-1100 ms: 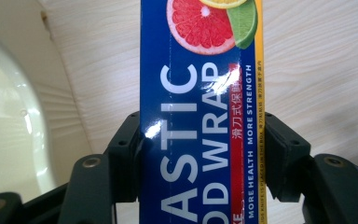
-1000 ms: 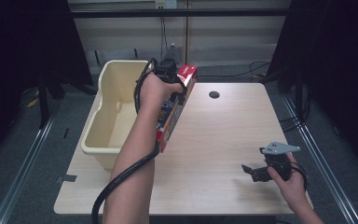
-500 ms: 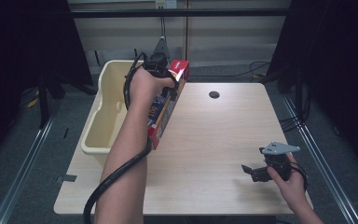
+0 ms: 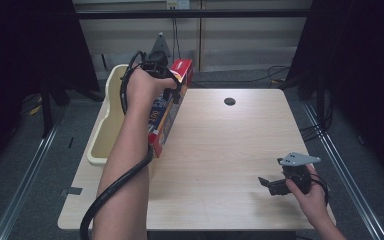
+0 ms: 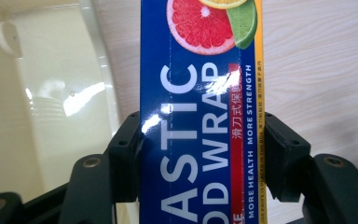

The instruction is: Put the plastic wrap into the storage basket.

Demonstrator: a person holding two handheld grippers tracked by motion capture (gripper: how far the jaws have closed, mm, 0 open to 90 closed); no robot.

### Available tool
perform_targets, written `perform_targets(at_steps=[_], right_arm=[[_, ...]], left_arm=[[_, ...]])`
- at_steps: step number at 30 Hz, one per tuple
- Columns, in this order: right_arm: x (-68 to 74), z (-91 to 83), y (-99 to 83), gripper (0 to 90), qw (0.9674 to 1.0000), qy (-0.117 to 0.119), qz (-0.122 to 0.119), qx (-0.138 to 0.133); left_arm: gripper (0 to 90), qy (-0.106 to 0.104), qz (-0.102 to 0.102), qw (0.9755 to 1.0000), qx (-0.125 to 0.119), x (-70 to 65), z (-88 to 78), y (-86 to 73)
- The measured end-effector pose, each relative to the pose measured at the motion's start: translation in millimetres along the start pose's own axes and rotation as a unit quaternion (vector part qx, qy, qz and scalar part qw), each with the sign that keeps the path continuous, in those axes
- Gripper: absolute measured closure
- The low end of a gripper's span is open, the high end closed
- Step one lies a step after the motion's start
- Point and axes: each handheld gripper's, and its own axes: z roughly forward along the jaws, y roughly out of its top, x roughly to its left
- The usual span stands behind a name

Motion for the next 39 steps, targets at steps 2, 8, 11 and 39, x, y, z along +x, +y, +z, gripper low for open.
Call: perform_targets(at_steps=[2,8,11,39], right_arm=[[-0.1,0.4,0.1,1.9,1.0000,0.001,-0.002,-0.002],[0.2,0.4,0.2,1.9,1.0000,0.002,-0.001,0.000],[0.6,0.5,0.2,1.9,1.0000,0.003,0.001,0.000],[2.8,3.5,0.2,1.9,0.9999,0.007,-0.006,0.005]], left_arm=[[41.3,-0.001,-0.003,1.0000,-0.002,3.3,-2.2,-0.8],[41.3,0.003,-0.012,0.9999,-0.005,12.9,-7.1,-3.4],[41.3,0.008,-0.017,0.9998,-0.003,17.3,-8.0,-4.7],[41.2,0.033,-0.061,0.9973,-0.023,59.1,-25.4,-18.3]])
